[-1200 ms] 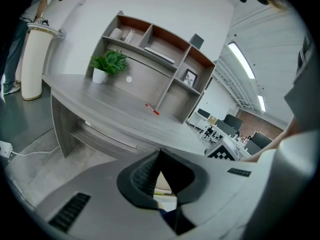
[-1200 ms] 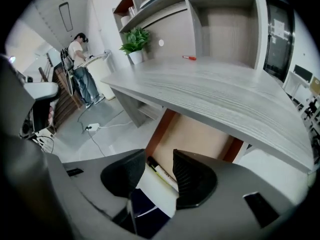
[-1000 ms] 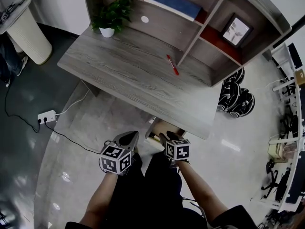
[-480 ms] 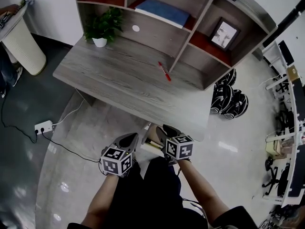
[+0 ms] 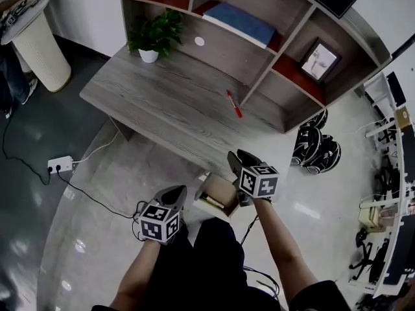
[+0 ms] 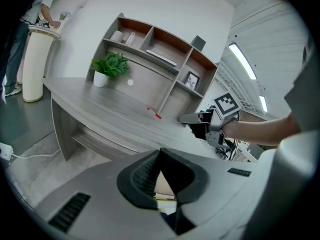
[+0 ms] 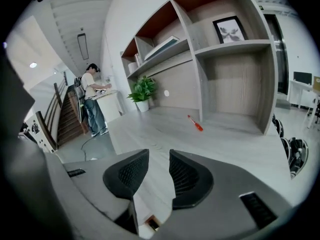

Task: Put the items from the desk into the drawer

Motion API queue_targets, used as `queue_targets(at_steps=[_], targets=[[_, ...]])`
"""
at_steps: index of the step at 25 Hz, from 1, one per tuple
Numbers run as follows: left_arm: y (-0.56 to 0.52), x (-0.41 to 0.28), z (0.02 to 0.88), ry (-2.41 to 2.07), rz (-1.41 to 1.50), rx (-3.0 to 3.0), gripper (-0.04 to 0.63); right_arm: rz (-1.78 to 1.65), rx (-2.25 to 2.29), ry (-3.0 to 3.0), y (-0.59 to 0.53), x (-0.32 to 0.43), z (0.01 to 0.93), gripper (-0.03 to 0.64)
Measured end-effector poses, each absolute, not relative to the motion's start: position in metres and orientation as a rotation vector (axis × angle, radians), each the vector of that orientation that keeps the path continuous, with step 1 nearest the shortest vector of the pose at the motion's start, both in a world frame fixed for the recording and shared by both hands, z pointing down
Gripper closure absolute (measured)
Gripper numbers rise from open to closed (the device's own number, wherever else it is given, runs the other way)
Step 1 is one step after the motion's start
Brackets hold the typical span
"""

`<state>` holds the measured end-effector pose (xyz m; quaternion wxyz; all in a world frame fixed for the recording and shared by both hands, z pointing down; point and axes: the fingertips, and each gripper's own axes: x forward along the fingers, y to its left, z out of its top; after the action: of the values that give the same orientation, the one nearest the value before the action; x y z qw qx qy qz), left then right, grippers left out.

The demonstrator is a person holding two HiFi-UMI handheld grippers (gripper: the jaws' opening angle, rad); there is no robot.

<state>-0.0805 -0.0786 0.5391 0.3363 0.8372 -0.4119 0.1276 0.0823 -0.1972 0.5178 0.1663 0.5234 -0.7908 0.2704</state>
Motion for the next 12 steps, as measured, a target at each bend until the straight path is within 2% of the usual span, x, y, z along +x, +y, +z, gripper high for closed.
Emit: queue_targets(at_steps=[12], targets=[[-0.070, -0.105, 0.551, -1.161, 0.299, 2.073, 0.572, 0.684, 1.435, -2.161, -0.301, 0.115, 0.530, 0.491]])
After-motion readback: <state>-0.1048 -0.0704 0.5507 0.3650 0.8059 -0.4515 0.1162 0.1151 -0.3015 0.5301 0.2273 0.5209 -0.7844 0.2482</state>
